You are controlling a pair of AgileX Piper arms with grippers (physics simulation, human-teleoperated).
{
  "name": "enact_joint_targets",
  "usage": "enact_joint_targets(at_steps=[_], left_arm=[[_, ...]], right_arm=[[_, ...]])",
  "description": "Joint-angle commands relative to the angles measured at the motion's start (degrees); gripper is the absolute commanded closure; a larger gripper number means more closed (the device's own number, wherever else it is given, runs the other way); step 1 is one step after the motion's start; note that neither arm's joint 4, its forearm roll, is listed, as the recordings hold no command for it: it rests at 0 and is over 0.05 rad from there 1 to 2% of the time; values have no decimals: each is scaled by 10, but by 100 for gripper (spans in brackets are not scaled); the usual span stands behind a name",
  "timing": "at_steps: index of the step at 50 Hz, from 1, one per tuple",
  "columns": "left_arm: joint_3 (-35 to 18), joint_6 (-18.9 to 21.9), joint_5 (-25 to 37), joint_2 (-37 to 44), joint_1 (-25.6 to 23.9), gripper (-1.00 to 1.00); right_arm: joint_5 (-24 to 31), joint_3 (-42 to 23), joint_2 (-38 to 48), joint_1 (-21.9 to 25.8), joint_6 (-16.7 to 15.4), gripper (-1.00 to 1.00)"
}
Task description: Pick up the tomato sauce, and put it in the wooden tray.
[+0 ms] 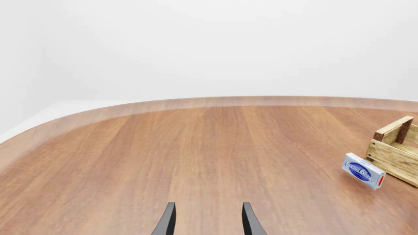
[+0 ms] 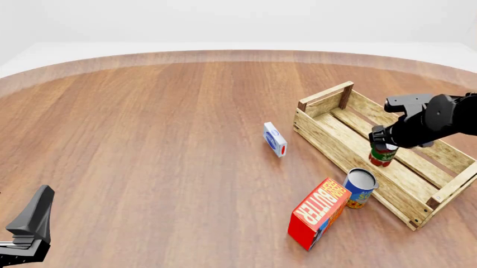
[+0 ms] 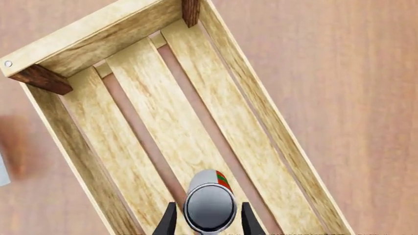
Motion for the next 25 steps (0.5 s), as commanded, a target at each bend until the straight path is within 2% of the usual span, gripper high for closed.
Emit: enact_joint_targets(at_steps=[1, 3, 5, 7, 12, 21, 25], left_arm=[[0, 0, 0, 0, 0, -100], [0, 0, 0, 0, 0, -100], [0, 0, 0, 0, 0, -100], [0, 0, 0, 0, 0, -100], [0, 0, 0, 0, 0, -100], [0, 0, 0, 0, 0, -100], [0, 0, 0, 0, 0, -100]], right_arm=[[22, -16, -44, -8, -3, -100], [31, -26, -63, -17, -3, -100], [52, -39, -95, -23, -22, -100], [80, -60, -124, -14, -15, -100], [127, -95, -180, -3, -38, -100], [131, -86, -208, 36, -37, -100], [130, -87, -212, 35, -38, -100]])
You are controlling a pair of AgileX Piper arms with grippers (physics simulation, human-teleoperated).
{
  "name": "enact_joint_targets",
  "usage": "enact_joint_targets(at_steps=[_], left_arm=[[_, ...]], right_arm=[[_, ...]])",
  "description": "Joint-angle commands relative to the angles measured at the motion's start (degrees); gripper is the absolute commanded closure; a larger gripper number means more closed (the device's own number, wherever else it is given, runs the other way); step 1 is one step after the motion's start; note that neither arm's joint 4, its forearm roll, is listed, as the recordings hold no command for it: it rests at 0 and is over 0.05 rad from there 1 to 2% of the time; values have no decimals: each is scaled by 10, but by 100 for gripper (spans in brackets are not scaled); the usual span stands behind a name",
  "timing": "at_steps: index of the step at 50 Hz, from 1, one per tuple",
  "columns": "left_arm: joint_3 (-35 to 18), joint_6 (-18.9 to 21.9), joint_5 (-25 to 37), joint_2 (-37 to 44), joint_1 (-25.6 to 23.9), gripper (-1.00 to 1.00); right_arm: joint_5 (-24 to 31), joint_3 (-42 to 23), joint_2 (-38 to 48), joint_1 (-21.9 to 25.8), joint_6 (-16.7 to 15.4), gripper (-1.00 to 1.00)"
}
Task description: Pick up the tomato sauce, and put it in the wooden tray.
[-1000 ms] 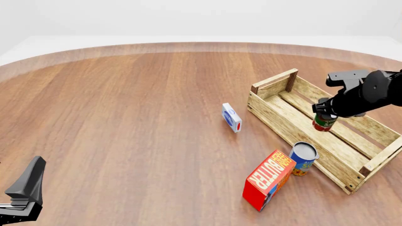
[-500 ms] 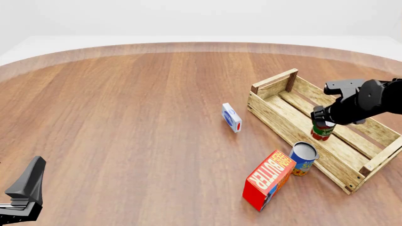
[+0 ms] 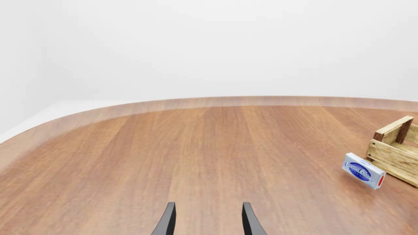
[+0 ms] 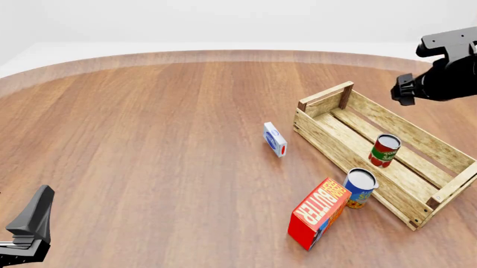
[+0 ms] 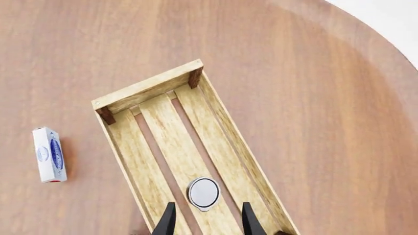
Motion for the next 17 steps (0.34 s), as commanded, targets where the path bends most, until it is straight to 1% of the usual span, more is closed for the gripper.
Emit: enact_joint_targets(at_steps=[1, 3, 4, 5, 7, 8, 9, 10, 11, 13, 14, 17], left_arm=[[0, 0, 0, 0, 0, -100], [0, 0, 0, 0, 0, -100], [0, 0, 0, 0, 0, -100], [0, 0, 0, 0, 0, -100], [0, 0, 0, 0, 0, -100], [0, 0, 0, 0, 0, -100], [0, 0, 0, 0, 0, -100], [0, 0, 0, 0, 0, -100], [0, 0, 0, 0, 0, -100], [0, 0, 0, 0, 0, -100], [0, 0, 0, 0, 0, -100], [0, 0, 0, 0, 0, -100]], right_arm=[[21, -12, -41, 21, -6, -100], [21, -16, -46, 20, -3, -100], [17, -21, -55, 23, 4, -100], [15, -30, -63, 37, 18, -100], [-7, -32, -97, 66, 13, -100], [-11, -34, -111, 81, 20, -100], [-11, -38, -117, 94, 38, -100], [-11, -38, -117, 94, 38, -100], [-17, -42, -134, 112, 55, -100], [-20, -43, -140, 114, 56, -100], [-23, -45, -149, 123, 61, -100], [-28, -59, -179, 148, 91, -100]])
